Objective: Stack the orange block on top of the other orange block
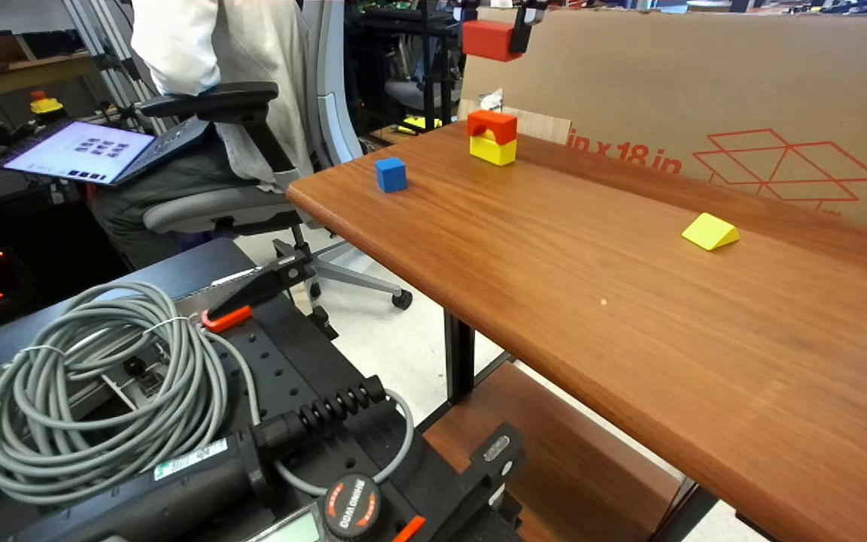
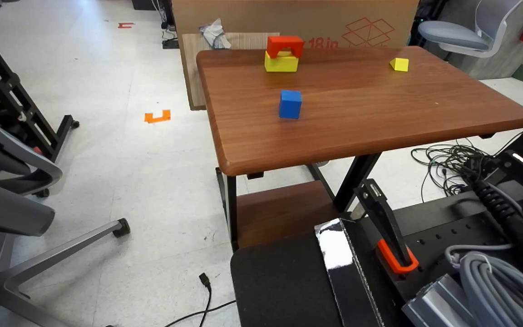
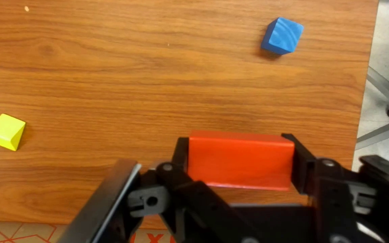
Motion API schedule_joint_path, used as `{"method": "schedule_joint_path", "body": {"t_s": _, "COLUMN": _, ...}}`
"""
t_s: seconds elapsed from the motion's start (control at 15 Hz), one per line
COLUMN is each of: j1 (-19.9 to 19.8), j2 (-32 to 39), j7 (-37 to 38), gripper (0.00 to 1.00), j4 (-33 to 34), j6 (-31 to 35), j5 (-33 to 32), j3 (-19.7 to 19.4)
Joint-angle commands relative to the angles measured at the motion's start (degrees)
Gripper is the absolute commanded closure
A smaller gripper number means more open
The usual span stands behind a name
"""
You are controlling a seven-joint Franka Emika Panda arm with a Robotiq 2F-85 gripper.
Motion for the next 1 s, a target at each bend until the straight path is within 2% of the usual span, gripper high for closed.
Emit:
{"method": "schedule_joint_path", "body": {"t_s": 0.0, "j1": 1.31, "j2": 3.33, "j7": 1.04, "gripper": 0.57, "j4": 4.85, "j6": -2.41, "j5": -0.77, "j3": -0.06}}
{"method": "schedule_joint_path", "body": {"t_s": 0.93, "j1": 3.45, "j2": 10.00, "j7": 4.50, "gripper": 0.57, "j4": 12.74, "j6": -3.20, "j5": -3.18, "j3": -0.86}}
